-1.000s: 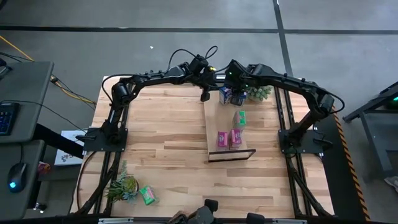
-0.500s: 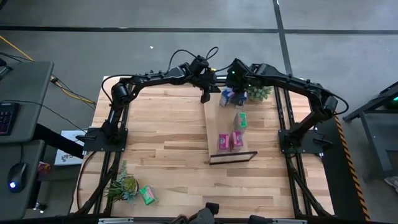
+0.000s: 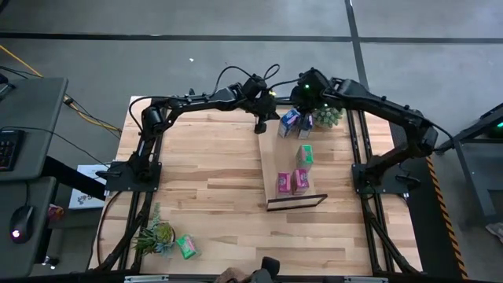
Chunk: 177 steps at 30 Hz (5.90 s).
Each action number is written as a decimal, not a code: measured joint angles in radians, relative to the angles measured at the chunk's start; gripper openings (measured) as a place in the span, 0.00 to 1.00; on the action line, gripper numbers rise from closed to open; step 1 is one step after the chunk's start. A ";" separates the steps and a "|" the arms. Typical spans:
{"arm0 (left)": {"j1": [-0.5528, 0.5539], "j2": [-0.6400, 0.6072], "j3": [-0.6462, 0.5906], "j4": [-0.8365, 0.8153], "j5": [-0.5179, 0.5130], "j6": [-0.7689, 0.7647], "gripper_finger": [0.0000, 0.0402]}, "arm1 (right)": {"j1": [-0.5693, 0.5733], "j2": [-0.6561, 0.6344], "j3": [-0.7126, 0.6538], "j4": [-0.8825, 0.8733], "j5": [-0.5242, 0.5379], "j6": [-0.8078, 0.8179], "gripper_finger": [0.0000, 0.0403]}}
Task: Stack cereal on shelf
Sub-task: Put the blue cereal box on the shelf aligned with the other blue cereal box, then adjust the cereal boxes on the shelf
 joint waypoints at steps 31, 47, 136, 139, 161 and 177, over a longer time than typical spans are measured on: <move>-0.173 -0.054 0.000 -0.013 -0.540 0.473 0.00 | 0.018 -0.234 0.000 0.061 -0.081 0.055 0.00; -0.154 -0.044 0.001 -0.028 -0.445 0.359 0.00 | -0.045 -0.229 -0.233 -0.140 -0.029 0.162 0.00; -0.140 0.038 -0.001 0.093 -0.411 -0.175 0.00 | -0.137 -0.229 -0.557 0.334 -0.017 0.008 0.00; -0.136 0.037 0.000 0.095 -0.414 -0.174 0.00 | -0.137 -0.229 -0.557 0.326 -0.008 0.008 0.00; -0.093 -0.010 0.002 -0.028 -0.487 -0.136 0.00 | -0.184 -0.372 -0.557 0.126 0.015 -0.001 0.00; -0.071 -0.088 0.000 -0.006 -0.428 -0.141 0.00 | -0.190 -0.512 -0.557 0.069 -0.123 0.061 0.00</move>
